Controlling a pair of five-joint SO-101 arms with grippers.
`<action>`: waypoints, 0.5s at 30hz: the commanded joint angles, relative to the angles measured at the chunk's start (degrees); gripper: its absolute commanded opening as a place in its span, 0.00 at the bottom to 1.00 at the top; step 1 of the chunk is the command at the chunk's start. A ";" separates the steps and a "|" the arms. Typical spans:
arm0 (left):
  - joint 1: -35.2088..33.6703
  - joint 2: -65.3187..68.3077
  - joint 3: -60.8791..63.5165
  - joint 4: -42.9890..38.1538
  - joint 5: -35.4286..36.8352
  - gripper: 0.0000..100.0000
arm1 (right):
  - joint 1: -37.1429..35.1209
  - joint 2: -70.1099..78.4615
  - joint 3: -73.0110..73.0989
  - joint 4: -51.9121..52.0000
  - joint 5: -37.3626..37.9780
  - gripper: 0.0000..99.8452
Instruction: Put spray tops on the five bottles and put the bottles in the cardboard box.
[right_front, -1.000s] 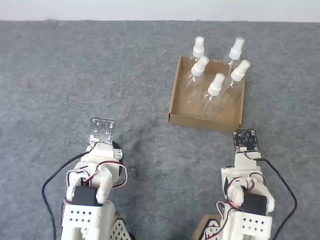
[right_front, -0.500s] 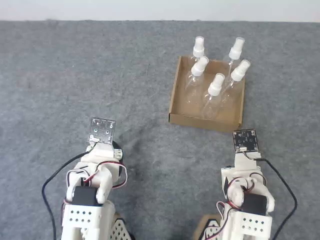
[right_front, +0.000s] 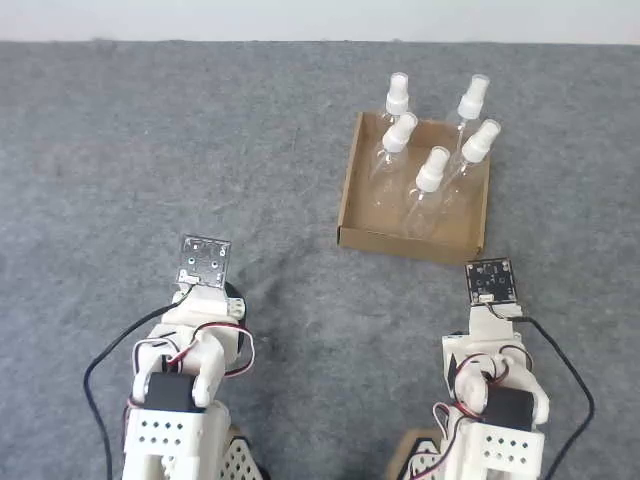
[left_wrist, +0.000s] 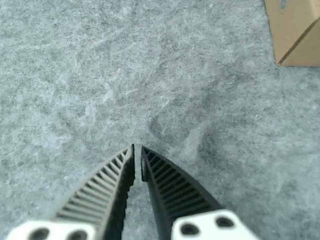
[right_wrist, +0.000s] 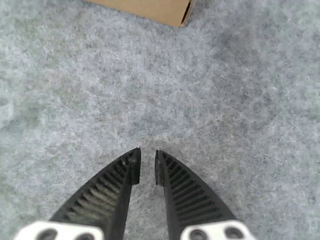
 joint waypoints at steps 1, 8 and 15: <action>-0.09 -0.70 -0.48 0.18 -0.44 0.01 | 0.66 -1.63 1.23 0.13 -0.35 0.02; -0.09 -0.70 -0.48 0.18 -0.44 0.01 | 0.66 -1.63 1.23 0.13 -0.35 0.02; -0.09 -0.70 -0.48 0.18 -0.44 0.01 | 0.66 -1.63 1.23 0.13 -0.35 0.02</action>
